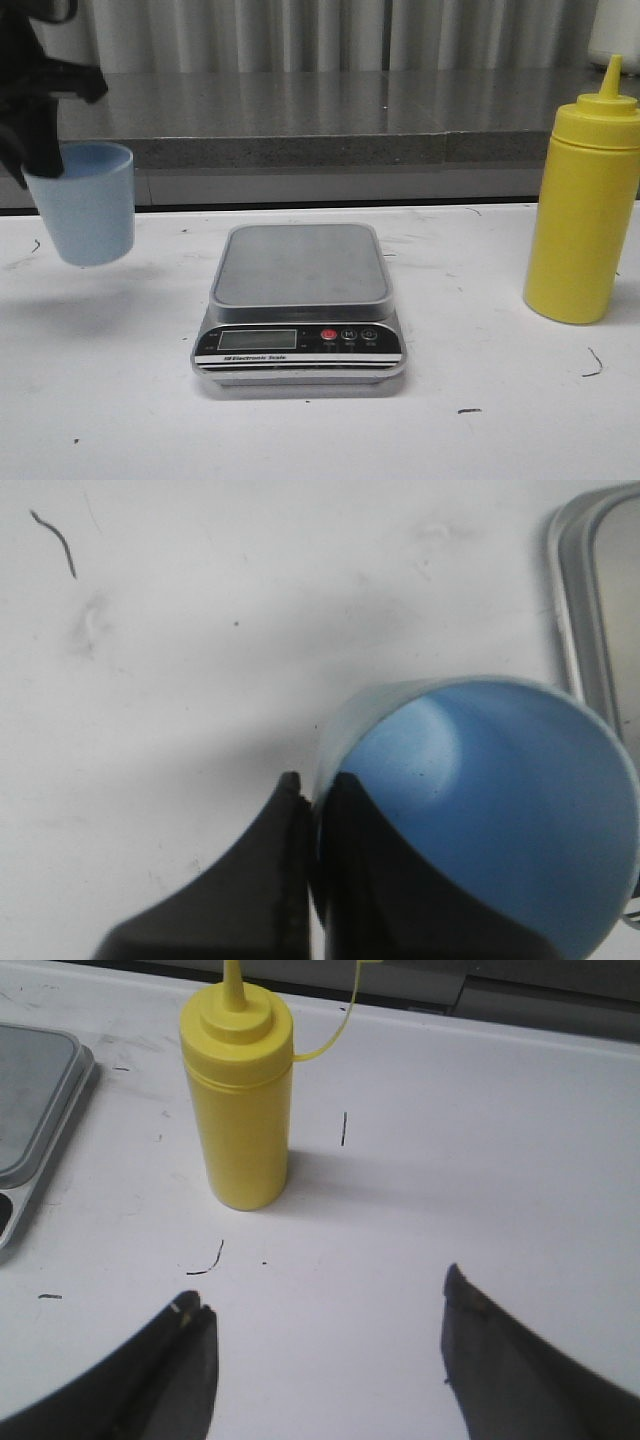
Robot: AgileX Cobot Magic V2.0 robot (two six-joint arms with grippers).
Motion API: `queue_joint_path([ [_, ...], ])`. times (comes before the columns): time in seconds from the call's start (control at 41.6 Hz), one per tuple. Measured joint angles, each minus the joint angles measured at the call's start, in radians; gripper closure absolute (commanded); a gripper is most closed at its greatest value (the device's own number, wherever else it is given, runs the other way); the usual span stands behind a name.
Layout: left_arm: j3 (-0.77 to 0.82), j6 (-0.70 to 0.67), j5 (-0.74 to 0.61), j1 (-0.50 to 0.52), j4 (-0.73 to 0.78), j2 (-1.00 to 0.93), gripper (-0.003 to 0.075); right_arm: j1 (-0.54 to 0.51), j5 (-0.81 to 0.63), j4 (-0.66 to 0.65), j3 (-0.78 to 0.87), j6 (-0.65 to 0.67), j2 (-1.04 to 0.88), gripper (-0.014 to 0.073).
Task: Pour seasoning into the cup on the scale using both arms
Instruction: 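Lift the blue cup with the left gripper and carry it over the scale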
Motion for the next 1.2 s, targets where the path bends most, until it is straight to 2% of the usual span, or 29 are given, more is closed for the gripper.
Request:
queue_joint_path([
  [0.168,-0.133,0.000,0.094,-0.061,0.006,-0.013,0.0740,0.000,0.000,0.000,0.000,0.000,0.000,0.0094],
  [0.361,-0.260,0.000,0.116,-0.169,0.006,0.011,0.0740,0.000,0.000,0.000,0.000,0.000,0.000,0.0094],
  [0.625,-0.400,0.000,0.134,-0.286,0.004,0.142,0.0740,0.000,0.000,0.000,0.000,0.000,0.000,0.0094],
  [0.794,-0.424,0.000,0.133,-0.316,0.004,0.217,0.0740,0.000,0.000,0.000,0.000,0.000,0.000,0.0094],
  [1.203,-0.425,0.000,0.104,-0.318,0.004,0.312,0.0740,0.000,0.002,0.000,0.000,0.000,0.000,0.0094],
])
